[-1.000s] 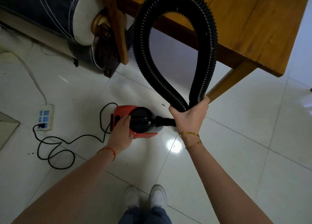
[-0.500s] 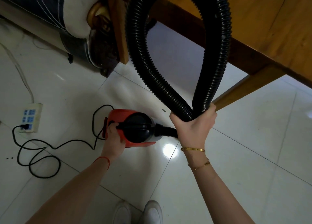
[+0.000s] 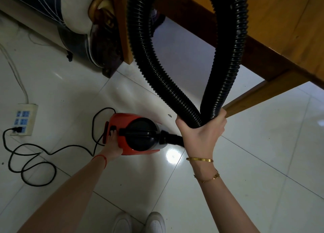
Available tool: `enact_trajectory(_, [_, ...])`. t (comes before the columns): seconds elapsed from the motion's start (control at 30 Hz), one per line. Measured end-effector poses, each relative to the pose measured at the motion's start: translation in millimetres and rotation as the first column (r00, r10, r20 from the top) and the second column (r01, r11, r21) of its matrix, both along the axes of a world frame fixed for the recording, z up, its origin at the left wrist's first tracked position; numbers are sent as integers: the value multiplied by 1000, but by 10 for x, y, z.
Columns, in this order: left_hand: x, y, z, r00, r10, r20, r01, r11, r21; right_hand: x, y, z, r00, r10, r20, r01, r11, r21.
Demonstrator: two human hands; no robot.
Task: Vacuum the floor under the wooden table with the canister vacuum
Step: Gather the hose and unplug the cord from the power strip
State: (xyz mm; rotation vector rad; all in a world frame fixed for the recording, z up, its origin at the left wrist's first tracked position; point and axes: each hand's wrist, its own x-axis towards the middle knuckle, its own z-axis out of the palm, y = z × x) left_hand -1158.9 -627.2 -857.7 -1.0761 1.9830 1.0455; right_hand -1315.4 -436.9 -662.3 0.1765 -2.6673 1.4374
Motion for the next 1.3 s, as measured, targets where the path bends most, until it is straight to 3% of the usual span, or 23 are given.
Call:
enact_trajectory(0.43, [102, -60, -45, 998, -2, -63, 2, 1000, 8, 13, 40, 36, 996, -49, 76, 46, 998, 38])
enact_trajectory(0.67, [105, 152, 297, 931, 97, -351, -118, 992, -38, -18, 82, 104, 992, -56, 110, 49, 997, 65])
enact_trajectory(0.73, [66, 248, 416, 895, 20, -445, -84, 989, -124, -16, 100, 119, 990, -36, 138, 29, 998, 51])
enact_trajectory(0.8, [-18, 298, 513, 861, -184, -473, 59, 962, -265, -9, 117, 144, 986, -2, 168, 4, 1000, -16])
enact_trajectory(0.87, [-141, 322, 592, 835, -364, -414, 212, 905, -368, -3, 136, 180, 979, 28, 203, -13, 997, -72])
enact_trajectory(1.03, [-448, 338, 680, 803, -564, -193, 446, 783, -434, 4, 169, 206, 977, 66, 205, -41, 991, -124])
enact_trajectory(1.2, [-596, 303, 617, 723, -690, -11, 597, 634, -492, -50, 195, 210, 976, 110, 186, -78, 983, -169])
enact_trajectory(1.3, [-625, 322, 572, 715, -698, 37, 627, 617, -475, -79, 214, 201, 974, 133, 185, -99, 979, -178])
